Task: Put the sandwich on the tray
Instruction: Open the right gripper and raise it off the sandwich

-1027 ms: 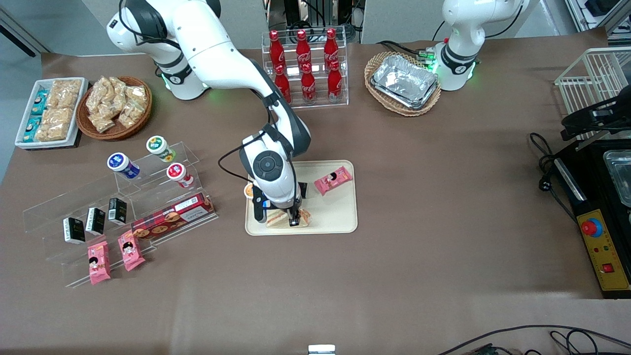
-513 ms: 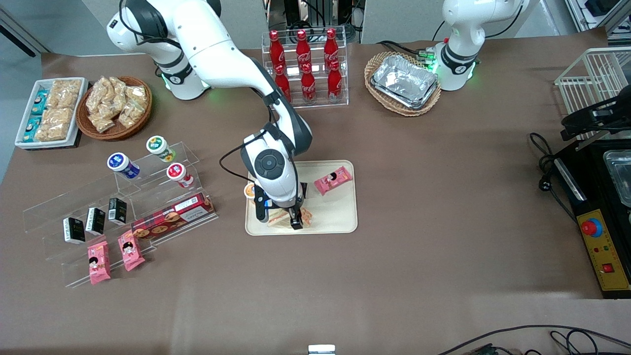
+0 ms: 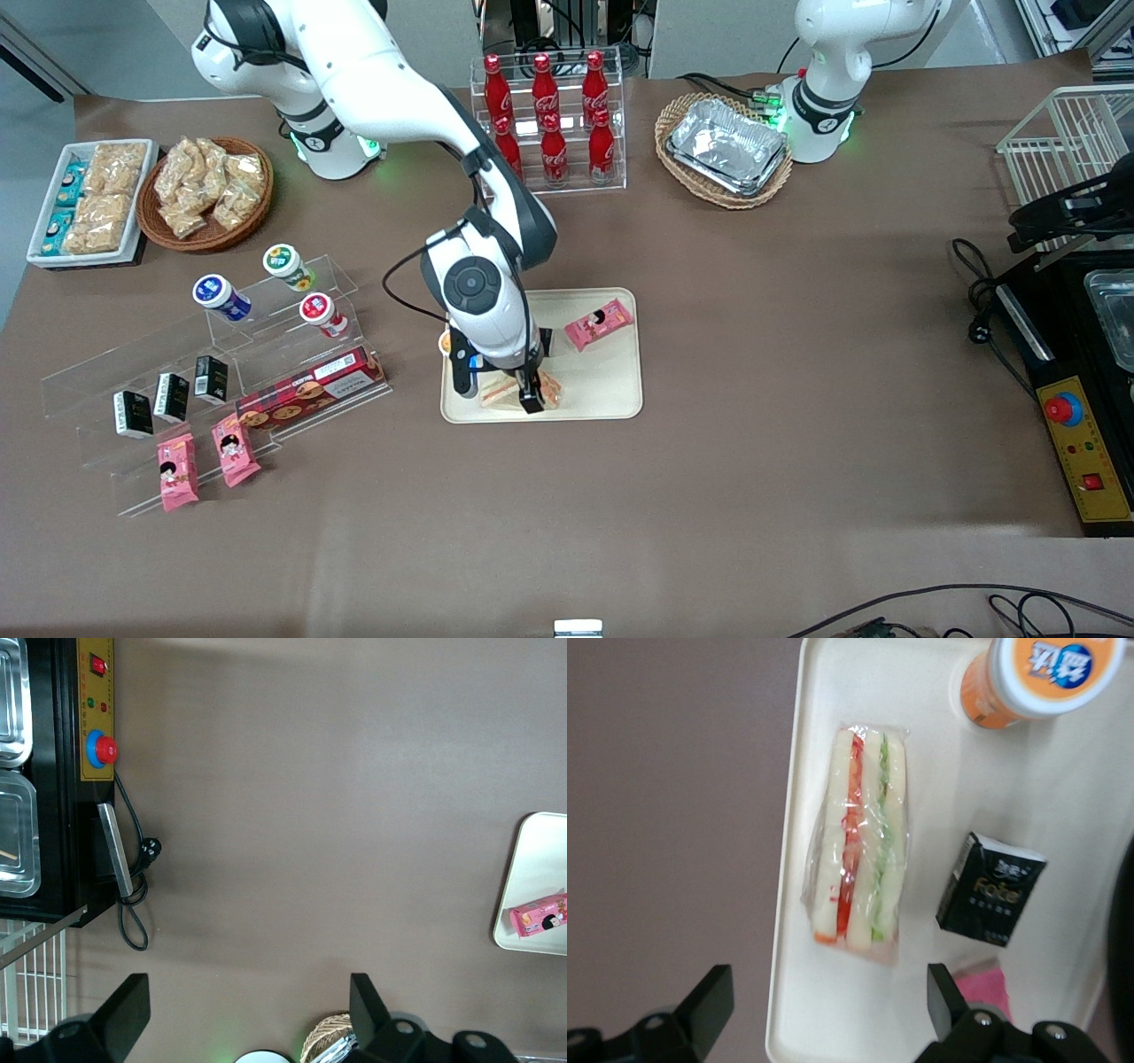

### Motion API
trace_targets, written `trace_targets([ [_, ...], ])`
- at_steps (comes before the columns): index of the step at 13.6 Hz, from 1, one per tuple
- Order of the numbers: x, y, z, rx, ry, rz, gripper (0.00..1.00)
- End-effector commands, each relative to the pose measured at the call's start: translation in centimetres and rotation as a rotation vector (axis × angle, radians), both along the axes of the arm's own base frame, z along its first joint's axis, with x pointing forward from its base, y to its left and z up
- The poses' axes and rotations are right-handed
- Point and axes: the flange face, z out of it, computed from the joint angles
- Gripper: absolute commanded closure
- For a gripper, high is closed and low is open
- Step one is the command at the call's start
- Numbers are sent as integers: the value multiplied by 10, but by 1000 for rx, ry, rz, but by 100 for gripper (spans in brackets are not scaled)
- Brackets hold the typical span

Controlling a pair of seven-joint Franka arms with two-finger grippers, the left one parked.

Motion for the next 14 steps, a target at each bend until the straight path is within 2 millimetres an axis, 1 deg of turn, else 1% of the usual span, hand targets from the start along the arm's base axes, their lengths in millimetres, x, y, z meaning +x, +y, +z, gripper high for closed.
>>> trace_targets([
  [1,2,-18,46,37,44,20,3],
  [5,-6,-25,92,55,55,116,3],
  [6,-6,-32,104,61,54,150,3],
  [8,-8,-46,135,68,45,251,3],
  [10,-7,-70,166,37,18,394,2],
  [12,-10,-100,194,11,27,566,2],
  [13,-16,-113,209,-11,35,672,2],
  [14,-18,-128,220,-38,41,757,1],
])
